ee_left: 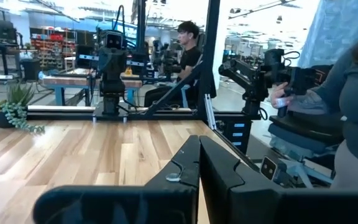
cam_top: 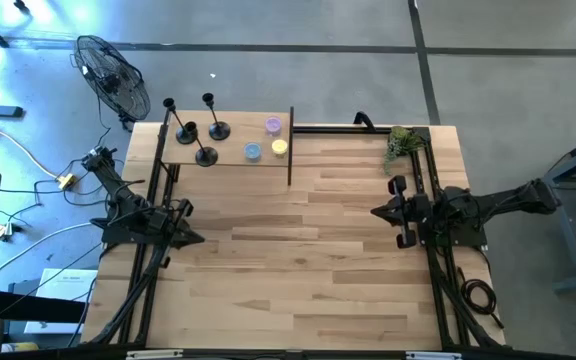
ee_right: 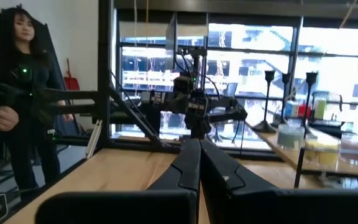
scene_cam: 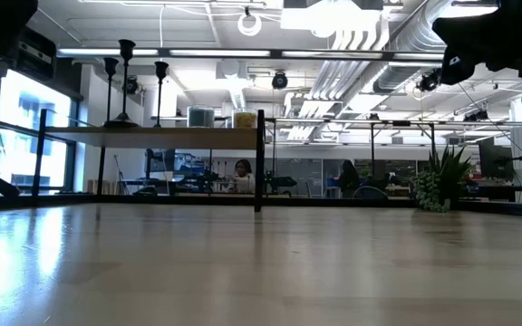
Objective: Pick & Place candle stick holders
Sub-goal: Return to Home Position
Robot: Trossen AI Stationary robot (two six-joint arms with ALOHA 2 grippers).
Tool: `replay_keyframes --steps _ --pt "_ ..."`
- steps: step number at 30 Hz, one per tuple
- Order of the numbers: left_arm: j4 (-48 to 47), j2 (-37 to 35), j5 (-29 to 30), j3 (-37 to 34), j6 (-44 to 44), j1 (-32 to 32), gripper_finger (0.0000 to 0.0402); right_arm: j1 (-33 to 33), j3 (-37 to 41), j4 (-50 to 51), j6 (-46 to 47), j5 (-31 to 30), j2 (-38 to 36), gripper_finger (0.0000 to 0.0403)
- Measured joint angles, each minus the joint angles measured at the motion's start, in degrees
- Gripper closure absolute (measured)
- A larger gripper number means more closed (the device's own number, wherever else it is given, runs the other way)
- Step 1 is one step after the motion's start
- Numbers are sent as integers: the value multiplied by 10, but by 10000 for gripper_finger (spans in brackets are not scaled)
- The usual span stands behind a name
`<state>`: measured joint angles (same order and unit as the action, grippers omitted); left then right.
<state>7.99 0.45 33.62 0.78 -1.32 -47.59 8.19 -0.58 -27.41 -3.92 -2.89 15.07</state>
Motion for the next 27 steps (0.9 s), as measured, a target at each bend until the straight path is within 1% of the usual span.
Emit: replay_keyframes --steps 5,9,16,18,20,22,27 --pt "-7 0 29 0 1 0 401 -9 0 -3 -17 4 -1 403" --pt "-7 0 56 0 25 0 401 -32 0 2 -26 17 -1 403" --pt "-9 0 63 0 25 1 401 -96 0 1 -20 70 -1 403" --pt "-9 0 62 0 25 10 401 -112 0 -7 -14 83 -1 403" --pt "-9 0 55 0 24 29 401 -127 0 -18 -10 96 -1 403" --pt "-9 0 32 0 24 54 401 -139 0 -21 -6 104 -2 403" --pt "-10 0 -74 0 5 144 401 -170 0 -20 13 135 -21 403"
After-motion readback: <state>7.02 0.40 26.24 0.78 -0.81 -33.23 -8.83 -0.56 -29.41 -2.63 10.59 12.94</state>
